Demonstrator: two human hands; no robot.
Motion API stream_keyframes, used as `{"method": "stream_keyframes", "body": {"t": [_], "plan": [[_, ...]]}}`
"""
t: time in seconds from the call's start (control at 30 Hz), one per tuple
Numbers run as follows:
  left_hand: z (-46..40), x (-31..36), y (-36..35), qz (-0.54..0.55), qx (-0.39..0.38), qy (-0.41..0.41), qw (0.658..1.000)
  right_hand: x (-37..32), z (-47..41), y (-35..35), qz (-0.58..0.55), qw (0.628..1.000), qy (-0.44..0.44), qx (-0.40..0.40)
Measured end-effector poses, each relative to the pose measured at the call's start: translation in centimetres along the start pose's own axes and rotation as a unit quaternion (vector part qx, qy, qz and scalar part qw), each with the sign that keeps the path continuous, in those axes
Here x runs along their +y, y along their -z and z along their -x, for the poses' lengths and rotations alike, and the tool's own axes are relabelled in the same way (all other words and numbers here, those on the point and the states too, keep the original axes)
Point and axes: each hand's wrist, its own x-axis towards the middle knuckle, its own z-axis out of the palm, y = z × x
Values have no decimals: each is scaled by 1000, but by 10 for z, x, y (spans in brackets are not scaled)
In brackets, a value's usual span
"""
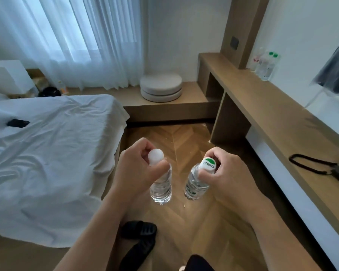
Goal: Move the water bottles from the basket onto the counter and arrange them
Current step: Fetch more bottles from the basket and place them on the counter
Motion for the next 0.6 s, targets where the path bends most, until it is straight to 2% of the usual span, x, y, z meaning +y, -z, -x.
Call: {"method": "stream_keyframes", "body": {"t": [0.27, 0.6], "plan": [[-186, -66, -48, -14, 3, -1, 1000, 26, -198, -47, 8, 1000, -5, -15], [-421, -109, -87, 7, 6, -15, 1000, 43, -429, -68, -3, 999, -27, -22]]}}
